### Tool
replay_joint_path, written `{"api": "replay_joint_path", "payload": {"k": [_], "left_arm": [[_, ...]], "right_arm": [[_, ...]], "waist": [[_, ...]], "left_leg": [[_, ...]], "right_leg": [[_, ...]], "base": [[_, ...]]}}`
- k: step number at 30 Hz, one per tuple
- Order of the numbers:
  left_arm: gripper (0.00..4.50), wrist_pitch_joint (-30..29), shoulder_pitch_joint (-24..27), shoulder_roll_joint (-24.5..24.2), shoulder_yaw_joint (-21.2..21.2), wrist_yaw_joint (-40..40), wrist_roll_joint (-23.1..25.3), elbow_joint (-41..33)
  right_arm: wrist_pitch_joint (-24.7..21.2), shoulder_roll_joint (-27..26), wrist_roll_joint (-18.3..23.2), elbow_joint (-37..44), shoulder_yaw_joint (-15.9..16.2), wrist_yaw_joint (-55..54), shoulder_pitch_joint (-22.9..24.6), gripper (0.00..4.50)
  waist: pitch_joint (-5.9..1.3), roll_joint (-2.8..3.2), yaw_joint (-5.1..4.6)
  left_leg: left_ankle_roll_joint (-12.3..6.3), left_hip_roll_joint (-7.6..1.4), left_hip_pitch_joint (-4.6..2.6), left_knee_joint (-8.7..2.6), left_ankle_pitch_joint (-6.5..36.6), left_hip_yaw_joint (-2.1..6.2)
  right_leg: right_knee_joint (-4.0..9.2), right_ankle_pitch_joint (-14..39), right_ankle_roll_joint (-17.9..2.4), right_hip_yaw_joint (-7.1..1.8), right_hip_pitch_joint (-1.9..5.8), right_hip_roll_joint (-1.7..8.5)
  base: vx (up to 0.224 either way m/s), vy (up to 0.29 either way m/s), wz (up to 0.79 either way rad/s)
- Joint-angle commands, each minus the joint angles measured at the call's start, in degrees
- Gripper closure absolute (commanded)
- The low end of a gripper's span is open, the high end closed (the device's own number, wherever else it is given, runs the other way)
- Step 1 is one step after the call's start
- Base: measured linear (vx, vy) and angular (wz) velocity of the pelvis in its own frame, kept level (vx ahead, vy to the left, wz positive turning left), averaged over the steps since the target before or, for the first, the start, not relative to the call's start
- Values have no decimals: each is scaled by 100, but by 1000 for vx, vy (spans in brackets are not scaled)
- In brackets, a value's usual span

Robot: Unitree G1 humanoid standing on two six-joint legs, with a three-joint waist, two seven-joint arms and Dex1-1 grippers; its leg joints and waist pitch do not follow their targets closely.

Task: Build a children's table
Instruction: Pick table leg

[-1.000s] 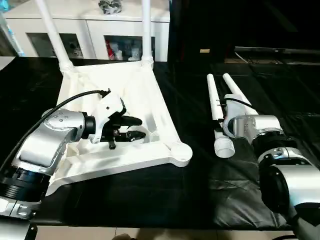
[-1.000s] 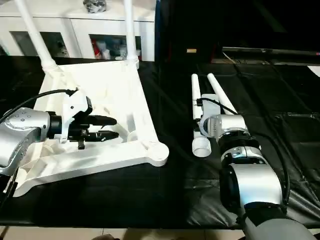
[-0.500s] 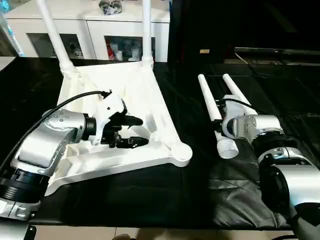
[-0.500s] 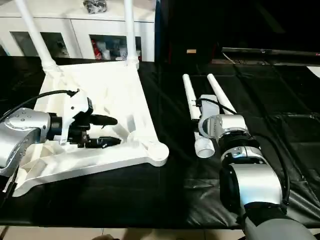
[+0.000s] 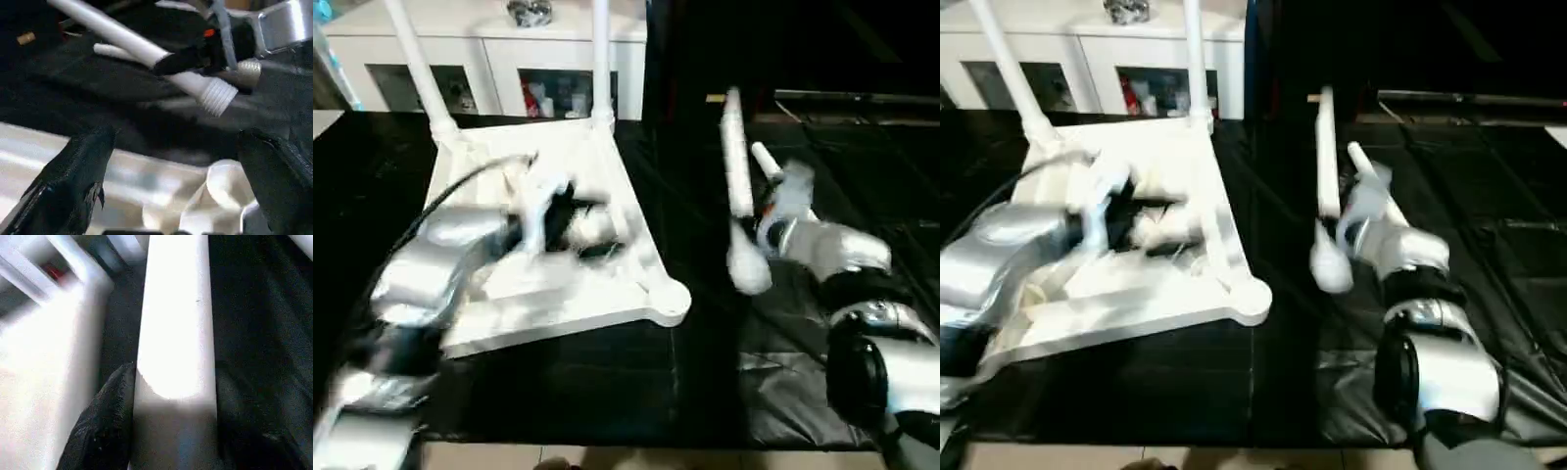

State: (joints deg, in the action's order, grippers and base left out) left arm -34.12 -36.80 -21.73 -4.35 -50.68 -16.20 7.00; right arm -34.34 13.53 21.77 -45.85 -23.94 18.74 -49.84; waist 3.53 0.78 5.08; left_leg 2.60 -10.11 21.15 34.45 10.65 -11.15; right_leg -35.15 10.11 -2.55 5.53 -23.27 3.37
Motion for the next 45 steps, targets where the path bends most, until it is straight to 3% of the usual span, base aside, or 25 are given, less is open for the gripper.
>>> {"api": "replay_joint_path", "payload": {"k": [1,2,6,8,12,13,14,15,17,27,34,35,37,39,41,45], "left_arm": [[0,-263,-208,183,182,390,-149,158],[0,-263,-208,183,182,390,-149,158],[0,-172,-756,988,683,1207,-530,594],[0,-17,-901,1176,789,1391,-583,699],[0,16,-968,1260,831,1465,-593,745],[0,-48,-1041,1375,882,1462,-707,763],[0,-225,-1180,1579,1018,1610,-893,846],[0,-225,-1180,1579,1018,1610,-893,846],[0,-485,-1317,1798,1238,1776,-1149,962],[0,-887,-1567,2190,1534,1956,-1728,1107],[0,-1110,-1629,2340,1676,2143,-1961,1036],[29,-1138,-1616,2335,1681,2167,-2007,987],[36,-1175,-1595,2329,1678,2181,-2035,925],[41,-1185,-1564,2355,1672,2335,-1982,835],[77,-1181,-1553,2363,1651,2411,-1942,802],[99,-1105,-1551,2470,1683,2834,-1847,758]], "right_arm": [[-53,-93,438,454,-151,491,147,264],[-53,-93,438,454,-151,491,147,264],[-175,-385,1125,1547,-221,1228,710,264],[-253,-496,1354,1841,-285,1278,827,264],[-319,-555,1478,2004,-312,1296,886,264],[-422,-617,1599,2251,-251,1369,981,264],[-647,-674,1802,2750,24,1665,1178,264],[-647,-674,1802,2750,24,1665,1178,264],[-803,-705,1963,3215,316,2008,1382,264],[-978,-677,2076,4030,788,2314,1860,264],[-768,-634,1766,4398,1235,2297,2023,264],[-710,-638,1714,4454,1294,2256,2032,264],[-600,-622,1580,4496,1394,2214,2041,264],[-225,-572,1100,4492,1677,2076,2039,264],[-81,-577,948,4495,1767,1999,2039,264],[255,-575,641,4578,1986,1857,2069,264]], "waist": [[-482,27,29],[-479,16,25],[-482,27,61],[-485,-6,67],[-480,-9,80],[-474,-6,76],[-465,-14,83],[-472,-9,109],[-483,-7,116],[-461,-37,173],[-450,-51,179],[-453,-52,174],[-446,-45,170],[-443,-46,161],[-440,-42,155],[-445,-46,153]], "left_leg": [[-205,-289,-51,-300,578,143],[-276,-275,-33,-296,516,135],[-390,-290,-36,-292,524,151],[-382,-298,-39,-303,509,165],[-389,-279,-34,-306,424,165],[-379,-274,-35,-307,432,161],[-385,-263,-44,-305,435,144],[-430,-273,-37,-299,419,153],[-451,-290,-44,-310,411,168],[-382,-292,-35,-324,452,178],[-357,-282,-16,-323,443,178],[-352,-277,-17,-321,451,176],[-349,-273,-17,-323,470,178],[-311,-287,-22,-327,486,183],[-292,-284,-24,-330,506,184],[-322,-289,-25,-325,496,183]], "right_leg": [[375,736,-1028,-353,389,513],[391,716,-1047,-342,398,497],[430,848,-1063,-319,399,514],[445,967,-1049,-314,396,531],[458,1078,-932,-317,393,531],[468,1137,-910,-318,388,531],[491,1204,-876,-322,388,521],[486,1142,-859,-316,400,522],[476,1116,-881,-305,391,527],[526,1403,-688,-313,375,539],[526,1399,-641,-320,384,549],[532,1432,-647,-319,385,549],[540,1474,-623,-318,381,544],[538,1485,-583,-316,371,541],[537,1493,-571,-323,372,540],[534,1478,-550,-327,374,540]], "base": [[0,0,0],[0,0,0],[0,0,0],[0,0,0],[0,0,0],[0,0,0],[0,0,0],[0,0,0],[0,0,0],[0,0,0],[0,0,0],[0,0,0],[0,0,0],[0,0,0],[0,0,0],[0,0,0]]}}
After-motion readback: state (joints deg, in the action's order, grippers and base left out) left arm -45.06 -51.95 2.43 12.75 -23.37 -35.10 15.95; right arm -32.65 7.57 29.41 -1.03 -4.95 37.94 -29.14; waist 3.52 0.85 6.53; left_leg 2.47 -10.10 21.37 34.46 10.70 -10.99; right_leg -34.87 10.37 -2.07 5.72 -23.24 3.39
